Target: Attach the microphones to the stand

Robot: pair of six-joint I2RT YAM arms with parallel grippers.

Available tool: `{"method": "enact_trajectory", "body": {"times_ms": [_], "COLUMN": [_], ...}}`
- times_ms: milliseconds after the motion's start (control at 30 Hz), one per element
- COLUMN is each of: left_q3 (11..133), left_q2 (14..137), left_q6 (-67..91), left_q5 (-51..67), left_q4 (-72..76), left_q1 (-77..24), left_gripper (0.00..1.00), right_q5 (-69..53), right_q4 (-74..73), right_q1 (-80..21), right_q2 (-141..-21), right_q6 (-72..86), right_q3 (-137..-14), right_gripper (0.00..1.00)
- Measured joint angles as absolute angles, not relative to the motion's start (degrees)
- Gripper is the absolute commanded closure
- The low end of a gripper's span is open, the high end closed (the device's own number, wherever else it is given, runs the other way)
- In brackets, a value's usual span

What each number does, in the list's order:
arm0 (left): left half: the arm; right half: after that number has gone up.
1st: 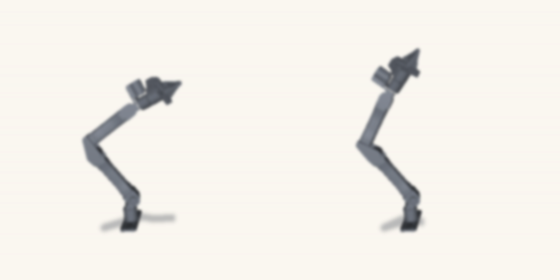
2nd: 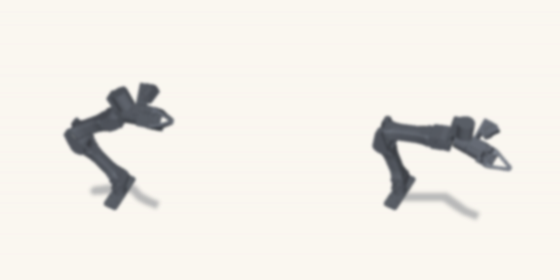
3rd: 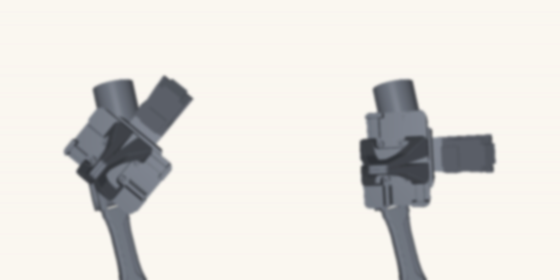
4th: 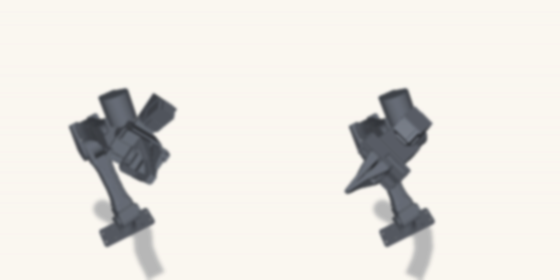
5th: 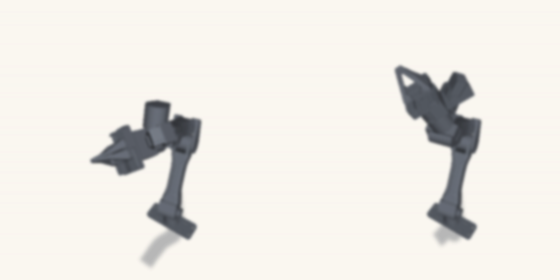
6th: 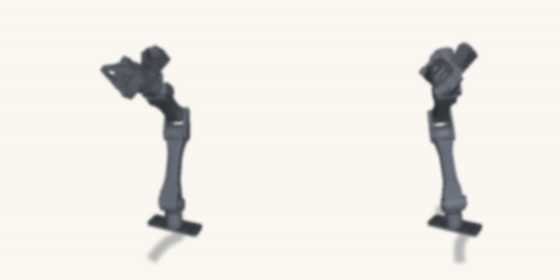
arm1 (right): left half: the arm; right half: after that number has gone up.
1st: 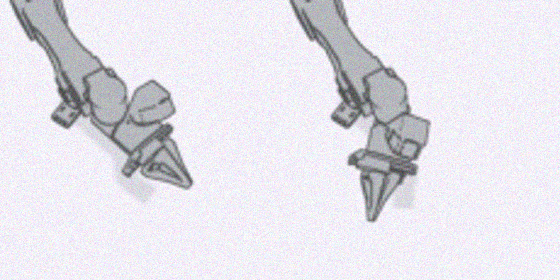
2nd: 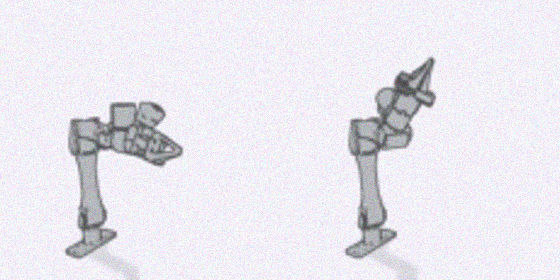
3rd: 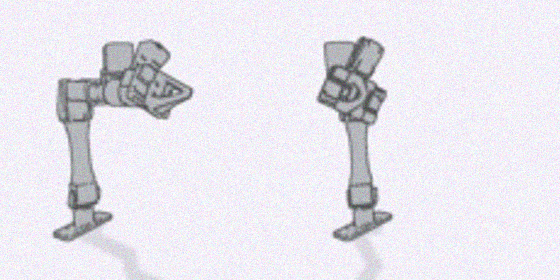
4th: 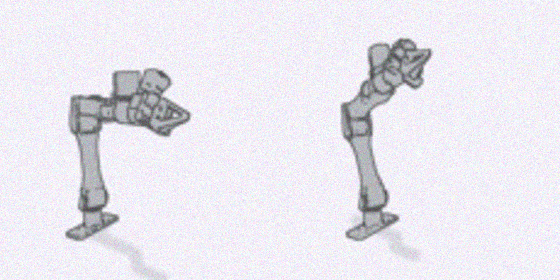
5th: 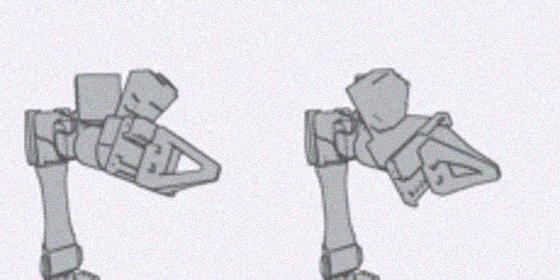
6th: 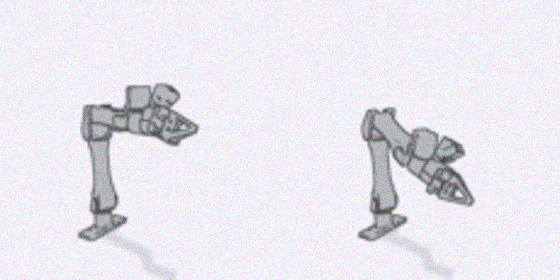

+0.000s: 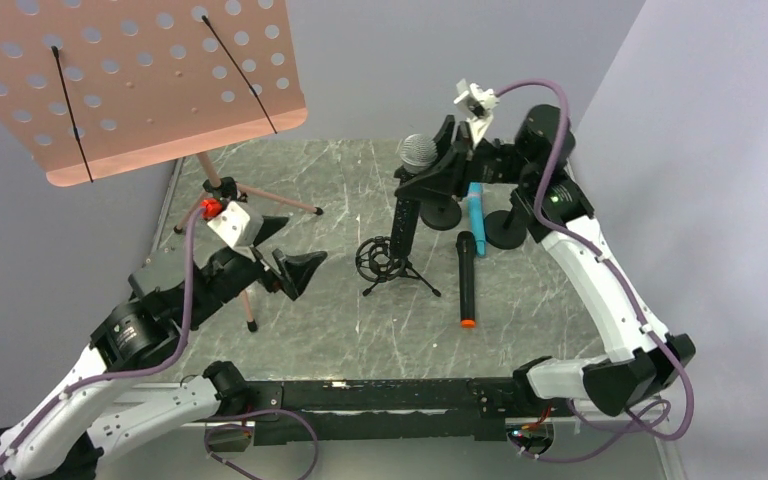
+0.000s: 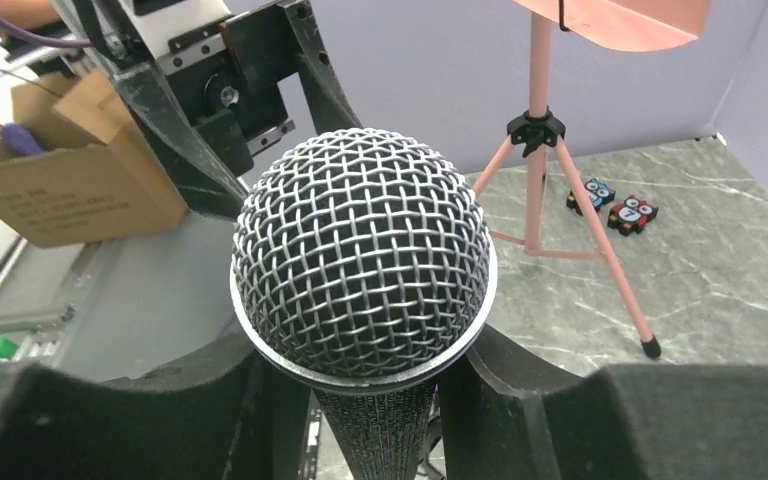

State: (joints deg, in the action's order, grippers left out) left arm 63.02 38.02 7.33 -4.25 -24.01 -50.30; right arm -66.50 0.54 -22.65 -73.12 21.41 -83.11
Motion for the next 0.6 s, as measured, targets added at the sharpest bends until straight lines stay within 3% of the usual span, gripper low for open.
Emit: {"method": "enact_trajectory", "body": {"times_ms": [300,600], "left_q3": [47.1,38.8], "left_q2": [32.6,32.4], "left_q6": [-0.8,-2.4], "left_q5": [-13.5,-15.6], "left_q4": [-27.0,-25.9], "left_q1": [-50.0,-50.0], "left_gripper": [0.01,0.01], "right_q5": [-59.2,-55.5], "right_q4": [-21.2,-27.4], "right_q1": [-35.8,-36.4], "right_q2": [-82.7,-86.1], "right_q6": [-2.8,-11.0], "right_q3": [-95.4,-95.9], "right_gripper": [0.87,0.87]}}
